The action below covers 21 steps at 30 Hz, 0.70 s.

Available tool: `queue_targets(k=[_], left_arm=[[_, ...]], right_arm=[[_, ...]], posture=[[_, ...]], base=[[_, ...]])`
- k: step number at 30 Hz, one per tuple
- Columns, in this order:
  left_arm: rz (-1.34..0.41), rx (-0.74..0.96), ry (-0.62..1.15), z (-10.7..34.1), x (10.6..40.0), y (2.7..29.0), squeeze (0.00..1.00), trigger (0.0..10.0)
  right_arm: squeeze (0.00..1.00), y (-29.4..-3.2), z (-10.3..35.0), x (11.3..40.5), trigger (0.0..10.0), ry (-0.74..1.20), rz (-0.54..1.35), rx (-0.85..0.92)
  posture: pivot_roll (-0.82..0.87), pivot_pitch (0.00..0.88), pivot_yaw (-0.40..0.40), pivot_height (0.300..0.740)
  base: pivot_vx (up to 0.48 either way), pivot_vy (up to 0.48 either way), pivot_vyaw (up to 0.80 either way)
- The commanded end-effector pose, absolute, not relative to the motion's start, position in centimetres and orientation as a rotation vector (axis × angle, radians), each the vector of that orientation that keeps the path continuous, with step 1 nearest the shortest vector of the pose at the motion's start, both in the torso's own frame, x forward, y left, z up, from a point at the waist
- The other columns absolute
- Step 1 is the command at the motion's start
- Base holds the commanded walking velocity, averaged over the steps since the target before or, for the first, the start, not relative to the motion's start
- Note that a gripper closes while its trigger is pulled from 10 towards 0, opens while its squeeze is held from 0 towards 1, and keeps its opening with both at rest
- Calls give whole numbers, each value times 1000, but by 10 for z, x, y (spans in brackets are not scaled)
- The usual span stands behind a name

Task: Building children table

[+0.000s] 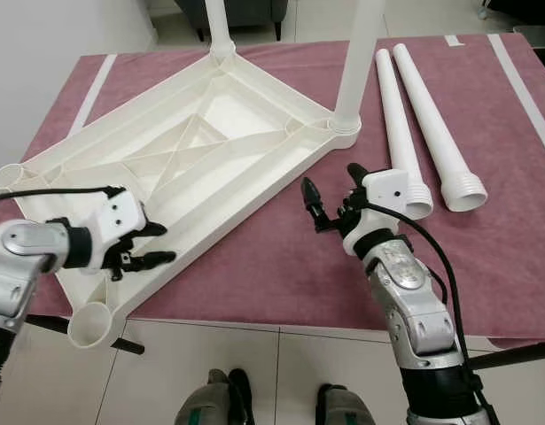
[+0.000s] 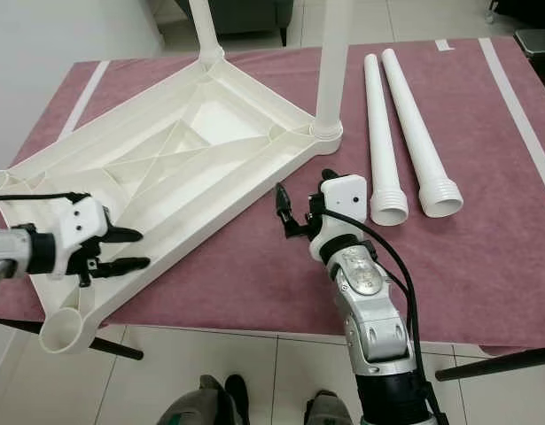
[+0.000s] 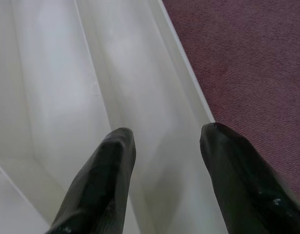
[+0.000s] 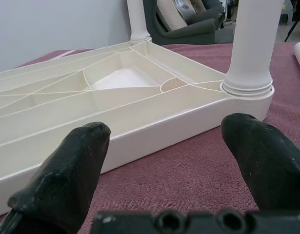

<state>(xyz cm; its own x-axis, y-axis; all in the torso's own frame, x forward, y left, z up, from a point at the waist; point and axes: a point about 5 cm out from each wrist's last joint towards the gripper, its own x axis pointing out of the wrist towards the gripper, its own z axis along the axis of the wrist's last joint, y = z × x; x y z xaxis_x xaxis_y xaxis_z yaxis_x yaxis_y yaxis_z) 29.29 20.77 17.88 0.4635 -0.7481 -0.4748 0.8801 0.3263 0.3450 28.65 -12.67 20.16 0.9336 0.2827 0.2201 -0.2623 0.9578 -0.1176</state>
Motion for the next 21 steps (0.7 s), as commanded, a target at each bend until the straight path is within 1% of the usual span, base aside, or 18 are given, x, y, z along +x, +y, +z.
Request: queue_targets(k=[1, 6, 8, 11, 15, 19, 21], left_arm=[[-939, 644, 258, 169, 308, 213, 0, 10000], [-885, 667, 245, 168, 315, 215, 0, 10000], [-885, 643, 197, 178, 317, 213, 0, 10000], [-887, 615, 170, 187, 317, 212, 0, 10000], [-857, 620, 162, 189, 321, 212, 0, 10000], [-851, 563, 108, 193, 326, 207, 0, 10000], [-811, 570, 108, 191, 332, 205, 0, 10000]], right_arm=[[0, -123, 203, 284, 10000, -234, 293, -72], [0, -125, 203, 281, 10000, -231, 282, -72], [0, -127, 202, 279, 10000, -228, 271, -71], [0, -128, 201, 278, 10000, -223, 267, -70], [0, -127, 200, 278, 10000, -219, 269, -68], [0, -125, 200, 278, 10000, -218, 276, -65], [0, -125, 200, 278, 10000, -215, 277, -65]], posture=[[-47, 178, 161, 740], [-52, 180, 164, 740], [-61, 182, 168, 740], [-59, 182, 168, 740], [-54, 182, 166, 740], [-52, 184, 163, 740], [-50, 185, 160, 740]], base=[[0, 0, 0], [0, 0, 0], [0, 0, 0], [0, 0, 0], [0, 0, 0], [0, 0, 0], [0, 0, 0]])
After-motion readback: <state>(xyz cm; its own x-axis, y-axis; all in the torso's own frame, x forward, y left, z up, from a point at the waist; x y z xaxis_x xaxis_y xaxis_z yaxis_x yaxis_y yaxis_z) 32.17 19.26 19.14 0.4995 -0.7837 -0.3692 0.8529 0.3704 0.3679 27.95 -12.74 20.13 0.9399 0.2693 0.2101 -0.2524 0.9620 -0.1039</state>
